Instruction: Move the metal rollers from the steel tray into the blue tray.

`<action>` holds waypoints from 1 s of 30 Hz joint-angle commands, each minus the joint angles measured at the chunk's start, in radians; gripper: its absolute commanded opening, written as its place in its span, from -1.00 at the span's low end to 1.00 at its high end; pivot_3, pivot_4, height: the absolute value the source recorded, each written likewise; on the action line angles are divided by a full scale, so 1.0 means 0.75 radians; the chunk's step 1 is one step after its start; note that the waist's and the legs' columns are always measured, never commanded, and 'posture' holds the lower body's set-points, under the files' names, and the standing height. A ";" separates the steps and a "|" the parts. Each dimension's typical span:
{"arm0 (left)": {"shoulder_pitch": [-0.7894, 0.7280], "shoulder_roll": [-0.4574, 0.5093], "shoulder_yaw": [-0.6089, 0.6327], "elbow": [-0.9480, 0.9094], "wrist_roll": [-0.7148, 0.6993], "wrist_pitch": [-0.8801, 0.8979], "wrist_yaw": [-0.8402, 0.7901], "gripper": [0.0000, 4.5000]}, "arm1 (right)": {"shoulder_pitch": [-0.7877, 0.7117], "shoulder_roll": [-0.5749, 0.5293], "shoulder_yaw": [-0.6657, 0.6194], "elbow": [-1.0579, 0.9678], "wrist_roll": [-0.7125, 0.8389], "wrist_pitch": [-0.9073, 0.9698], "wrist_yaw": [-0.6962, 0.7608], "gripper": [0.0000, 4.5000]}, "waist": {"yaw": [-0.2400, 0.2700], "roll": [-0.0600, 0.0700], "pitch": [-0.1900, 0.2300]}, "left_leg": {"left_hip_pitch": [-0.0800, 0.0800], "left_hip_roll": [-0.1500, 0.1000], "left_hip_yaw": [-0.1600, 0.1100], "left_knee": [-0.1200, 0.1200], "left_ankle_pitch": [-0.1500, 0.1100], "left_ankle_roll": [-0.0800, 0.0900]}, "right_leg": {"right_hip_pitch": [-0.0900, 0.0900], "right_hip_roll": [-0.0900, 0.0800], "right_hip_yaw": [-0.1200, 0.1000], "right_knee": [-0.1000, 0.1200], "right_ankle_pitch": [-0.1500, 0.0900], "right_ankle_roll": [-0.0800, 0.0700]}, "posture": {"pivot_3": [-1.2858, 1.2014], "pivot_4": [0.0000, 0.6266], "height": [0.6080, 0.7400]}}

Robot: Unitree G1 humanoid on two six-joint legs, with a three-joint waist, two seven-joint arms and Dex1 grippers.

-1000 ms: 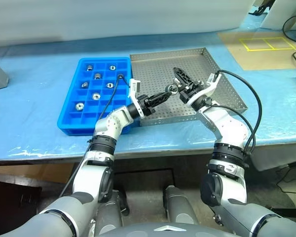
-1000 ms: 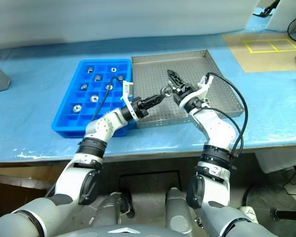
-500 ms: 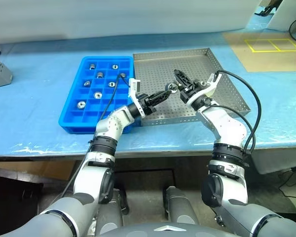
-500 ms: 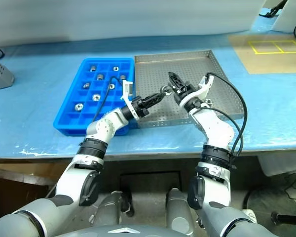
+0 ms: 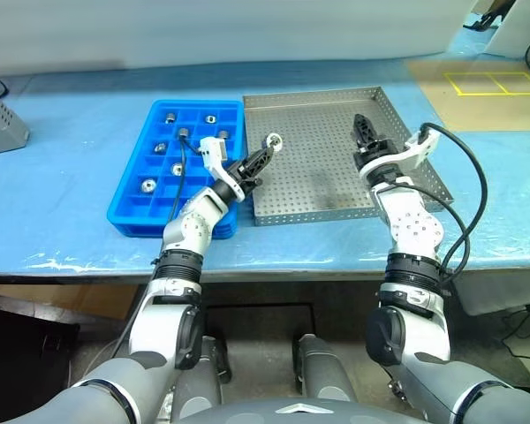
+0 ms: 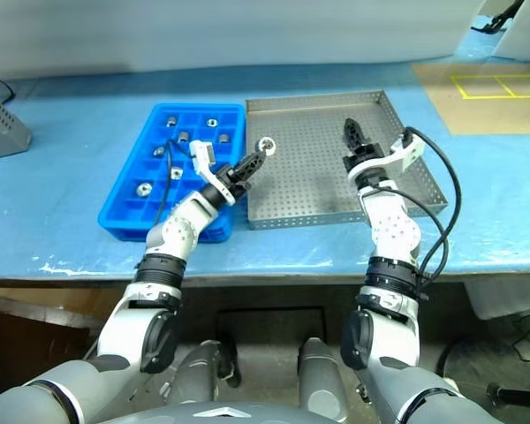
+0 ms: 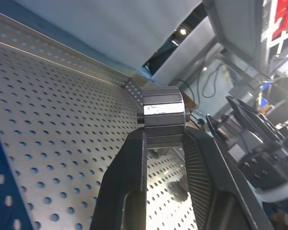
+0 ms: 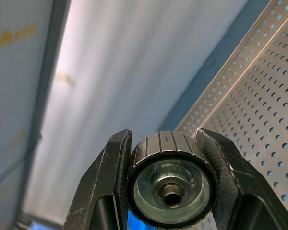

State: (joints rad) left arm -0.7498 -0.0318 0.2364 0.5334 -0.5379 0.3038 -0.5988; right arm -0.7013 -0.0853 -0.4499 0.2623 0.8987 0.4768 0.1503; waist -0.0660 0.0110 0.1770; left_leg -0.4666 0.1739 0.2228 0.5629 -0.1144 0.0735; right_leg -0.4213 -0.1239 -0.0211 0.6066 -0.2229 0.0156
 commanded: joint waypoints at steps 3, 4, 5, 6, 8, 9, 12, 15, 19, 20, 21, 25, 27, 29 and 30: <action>-0.020 -0.006 0.005 -0.178 0.067 -0.095 0.233 -0.59 | -0.011 -0.006 0.130 0.021 -0.127 0.010 0.059 -0.25 | 0.010 0.000 0.000 | -0.001 0.000 0.000 0.000 0.000 0.000 | 0.000 0.000 -0.001 0.000 0.000 0.000 | -0.24 -0.52 1.00; -0.017 -0.010 -0.003 -0.230 0.067 -0.085 0.263 -0.59 | -0.014 -0.006 0.139 0.030 -0.139 0.011 0.068 -0.25 | 0.014 0.000 0.000 | -0.002 0.000 0.000 0.000 0.000 0.000 | 0.000 0.000 -0.001 0.000 0.000 0.000 | -0.22 -0.52 1.00; -0.010 -0.008 -0.018 -0.278 0.071 -0.070 0.284 -0.59 | -0.018 -0.003 0.144 0.043 -0.148 0.012 0.074 -0.25 | 0.019 0.000 0.000 | -0.002 0.000 0.000 0.001 0.000 0.000 | 0.000 -0.001 -0.001 0.000 0.000 0.000 | -0.21 -0.52 1.00; 0.001 -0.007 -0.032 -0.323 0.074 -0.058 0.297 -0.59 | -0.022 -0.001 0.146 0.056 -0.156 0.012 0.080 -0.25 | 0.029 0.000 0.000 | -0.002 -0.001 0.000 0.001 0.000 0.001 | 0.000 -0.001 -0.001 0.000 0.000 0.000 | -0.20 -0.52 1.00; 0.032 -0.007 -0.054 -0.412 0.069 -0.019 0.327 -0.59 | -0.031 0.001 0.151 0.090 -0.175 0.013 0.093 -0.25 | 0.044 0.000 0.000 | -0.002 0.000 0.000 0.001 0.002 0.004 | -0.001 -0.001 -0.001 0.000 0.001 -0.001 | -0.19 -0.52 1.00; 0.053 -0.006 -0.064 -0.458 0.072 0.001 0.346 -0.59 | -0.036 -0.009 0.172 0.120 -0.218 0.011 0.086 -0.25 | 0.051 0.000 0.000 | -0.002 0.000 0.000 0.001 0.002 0.003 | -0.001 -0.001 -0.001 0.000 0.001 -0.001 | -0.18 -0.52 1.00; 0.120 0.021 -0.096 -0.583 0.098 0.076 0.420 -0.59 | -0.055 -0.040 0.236 0.237 -0.375 -0.050 0.063 -0.25 | 0.069 0.000 0.000 | -0.002 0.000 0.000 0.002 0.001 0.002 | -0.001 0.000 -0.001 0.001 0.001 -0.002 | -0.15 -0.52 1.00; 0.188 0.074 -0.115 -0.678 0.155 0.142 0.506 -0.59 | -0.079 -0.058 0.312 0.299 -0.512 -0.133 0.085 -0.25 | 0.081 0.000 0.000 | -0.002 0.001 0.000 0.002 0.001 -0.002 | -0.001 0.000 -0.002 0.002 0.002 -0.002 | -0.12 -0.52 1.00; 0.260 0.131 -0.133 -0.799 0.187 0.257 0.589 -0.59 | -0.121 -0.060 0.397 0.347 -0.653 -0.233 0.113 -0.25 | 0.089 0.000 0.000 | -0.002 0.001 -0.001 0.002 0.002 -0.003 | -0.001 0.000 -0.002 0.002 0.002 -0.003 | -0.08 -0.52 1.00; 0.272 0.141 -0.133 -0.830 0.188 0.290 0.608 -0.59 | -0.132 -0.057 0.411 0.359 -0.677 -0.249 0.123 -0.25 | 0.091 0.000 0.000 | -0.002 0.001 -0.001 0.002 0.002 -0.004 | -0.001 0.000 -0.002 0.002 0.002 -0.003 | -0.06 -0.52 1.00; 0.284 0.154 -0.138 -0.872 0.191 0.324 0.627 -0.59 | -0.143 -0.051 0.419 0.374 -0.692 -0.259 0.137 -0.25 | 0.096 0.000 0.000 | -0.002 0.001 -0.001 0.002 0.002 -0.004 | -0.001 0.000 -0.002 0.002 0.002 -0.003 | -0.06 -0.52 1.00; 0.335 0.209 -0.159 -1.051 0.148 0.481 0.624 -0.59 | -0.181 -0.023 0.419 0.462 -0.722 -0.292 0.176 -0.25 | 0.117 0.000 0.000 | -0.002 0.002 -0.002 0.001 0.003 -0.005 | -0.001 0.001 -0.003 0.003 0.002 -0.003 | -0.02 -0.52 1.00; 0.367 0.246 -0.155 -1.141 0.114 0.585 0.623 -0.59 | -0.197 -0.010 0.418 0.502 -0.733 -0.305 0.193 -0.25 | 0.125 0.000 0.000 | -0.002 0.002 -0.002 0.001 0.003 -0.005 | -0.001 0.001 -0.004 0.003 0.002 -0.003 | 0.00 -0.52 1.00; 0.404 0.283 -0.134 -1.224 0.075 0.694 0.636 -0.59 | -0.211 0.002 0.416 0.533 -0.742 -0.318 0.202 -0.25 | 0.135 0.000 0.000 | -0.002 0.002 -0.002 0.001 0.004 -0.006 | -0.001 0.001 -0.004 0.003 0.002 -0.003 | 0.00 -0.52 1.00; 0.423 0.302 -0.128 -1.259 0.059 0.747 0.641 -0.59 | -0.217 0.007 0.414 0.547 -0.747 -0.324 0.205 -0.25 | 0.140 0.000 0.000 | -0.002 0.002 -0.002 0.001 0.004 -0.006 | -0.001 0.001 -0.004 0.004 0.002 -0.003 | 0.00 -0.52 1.00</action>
State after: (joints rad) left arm -0.4429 0.1790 0.1234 -0.3306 -0.4630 0.8075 -0.1239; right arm -0.8301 -0.0820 -0.1360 0.6868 0.3458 0.2669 0.2911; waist 0.0389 0.0109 0.1771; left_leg -0.4680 0.1754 0.2212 0.5639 -0.1114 0.0685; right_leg -0.4224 -0.1232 -0.0240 0.6103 -0.2213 0.0134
